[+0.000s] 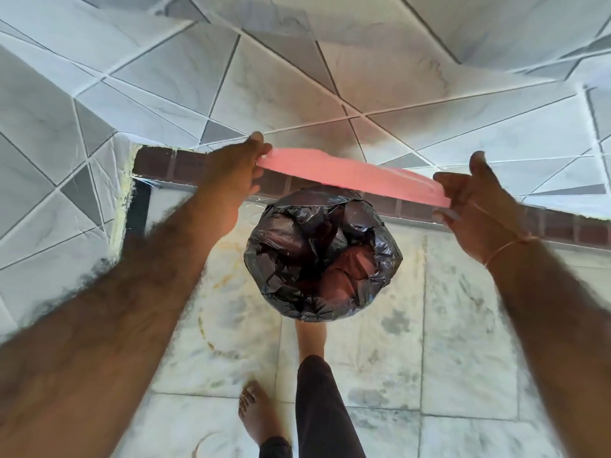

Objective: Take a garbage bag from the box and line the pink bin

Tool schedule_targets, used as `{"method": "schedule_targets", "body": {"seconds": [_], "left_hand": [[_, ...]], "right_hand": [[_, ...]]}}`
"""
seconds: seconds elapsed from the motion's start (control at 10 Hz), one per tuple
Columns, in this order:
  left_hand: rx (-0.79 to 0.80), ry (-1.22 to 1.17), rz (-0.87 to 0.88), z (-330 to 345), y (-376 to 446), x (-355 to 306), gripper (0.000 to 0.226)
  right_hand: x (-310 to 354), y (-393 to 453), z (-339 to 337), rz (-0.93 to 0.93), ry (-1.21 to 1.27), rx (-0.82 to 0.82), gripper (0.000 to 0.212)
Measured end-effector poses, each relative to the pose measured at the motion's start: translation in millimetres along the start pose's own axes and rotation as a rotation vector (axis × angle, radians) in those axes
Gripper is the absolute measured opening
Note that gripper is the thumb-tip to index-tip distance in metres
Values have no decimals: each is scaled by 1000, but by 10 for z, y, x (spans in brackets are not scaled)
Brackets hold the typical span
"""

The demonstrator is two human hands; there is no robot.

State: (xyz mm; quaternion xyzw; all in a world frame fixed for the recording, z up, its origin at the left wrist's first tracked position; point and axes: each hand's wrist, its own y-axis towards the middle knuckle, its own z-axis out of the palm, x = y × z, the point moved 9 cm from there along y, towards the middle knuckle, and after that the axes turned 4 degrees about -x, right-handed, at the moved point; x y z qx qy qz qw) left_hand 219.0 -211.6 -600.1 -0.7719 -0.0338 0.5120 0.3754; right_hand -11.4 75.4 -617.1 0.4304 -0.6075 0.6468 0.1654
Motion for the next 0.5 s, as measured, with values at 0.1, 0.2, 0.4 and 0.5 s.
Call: {"method": "schedule_targets", "body": {"seconds": [0.1, 0.2, 0.4, 0.5], "left_hand": [[8, 17, 30, -60, -147, 225, 29], [-62, -42, -88, -235, -261, 648, 24], [-15, 182, -41, -318, -924, 748, 23], [-55, 285, 80, -419, -1402, 376, 31]], "right_hand": [[-244, -131, -34, 30, -80, -9, 50], [-545, -338, -14, 45, -122, -13, 37], [-628, -937, 163, -201, -642, -16, 63], [-394, -1364, 318, -292, -702, 32, 41]]}}
